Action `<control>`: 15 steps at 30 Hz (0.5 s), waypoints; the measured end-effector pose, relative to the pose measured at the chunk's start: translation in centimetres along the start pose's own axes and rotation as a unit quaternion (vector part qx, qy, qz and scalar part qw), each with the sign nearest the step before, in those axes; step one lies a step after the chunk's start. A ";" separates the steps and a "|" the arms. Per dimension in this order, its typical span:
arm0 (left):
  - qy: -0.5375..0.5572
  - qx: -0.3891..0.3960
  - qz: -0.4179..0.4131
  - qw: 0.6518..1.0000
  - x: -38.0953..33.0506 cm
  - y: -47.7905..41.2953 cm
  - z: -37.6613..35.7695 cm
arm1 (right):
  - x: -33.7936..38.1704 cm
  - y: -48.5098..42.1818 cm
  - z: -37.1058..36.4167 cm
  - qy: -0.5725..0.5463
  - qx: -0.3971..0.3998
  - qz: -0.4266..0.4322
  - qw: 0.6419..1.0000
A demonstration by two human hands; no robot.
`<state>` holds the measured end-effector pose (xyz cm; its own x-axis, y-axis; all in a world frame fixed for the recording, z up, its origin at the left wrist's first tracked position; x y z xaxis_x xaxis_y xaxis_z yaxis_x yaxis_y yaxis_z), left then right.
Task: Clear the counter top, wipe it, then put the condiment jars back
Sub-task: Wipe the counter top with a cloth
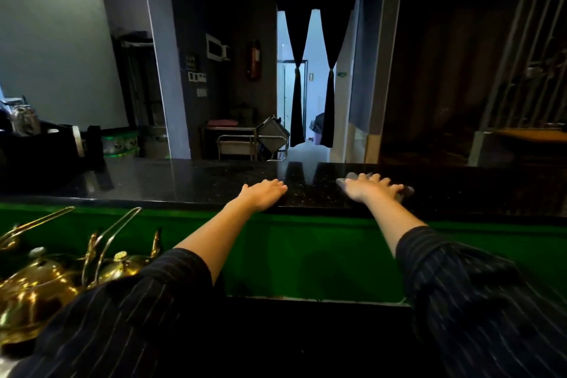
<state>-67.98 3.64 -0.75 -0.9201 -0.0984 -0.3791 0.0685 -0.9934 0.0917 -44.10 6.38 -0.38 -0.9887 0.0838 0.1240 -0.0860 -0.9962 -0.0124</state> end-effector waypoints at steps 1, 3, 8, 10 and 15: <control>0.076 0.012 -0.005 0.997 0.4 0.2 0.7 | 2.9 0.2 -0.5 0.000 0.000 0.021 1.000; 0.132 -0.016 -0.020 0.991 2.1 0.6 3.1 | 9.1 0.5 -1.5 -0.007 -0.002 0.070 0.997; -0.036 -0.069 0.026 0.997 9.8 0.0 8.0 | 21.7 1.0 -3.3 -0.024 0.021 0.168 0.985; -0.096 -0.049 0.063 0.992 13.0 -0.8 9.1 | 25.3 1.4 -3.8 -0.036 0.032 0.223 0.974; -0.154 0.051 0.096 0.982 17.8 -1.4 9.3 | 27.1 1.7 -3.9 -0.037 0.083 0.358 0.929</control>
<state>-88.05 3.85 0.88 -0.9680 -0.2460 -0.0499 0.2283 -0.9454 0.2325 -71.48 7.07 -0.92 -0.7734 -0.5977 0.2114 0.6171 -0.7861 0.0350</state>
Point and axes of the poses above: each hand's wrist, its own y-axis away from the middle knuckle, its own z-axis out of the back of the hand, x = y × z, the point moved 7 cm from there along -y, towards the middle knuckle, and after that the axes turned 15 degrees about z, right-handed, at the moved point
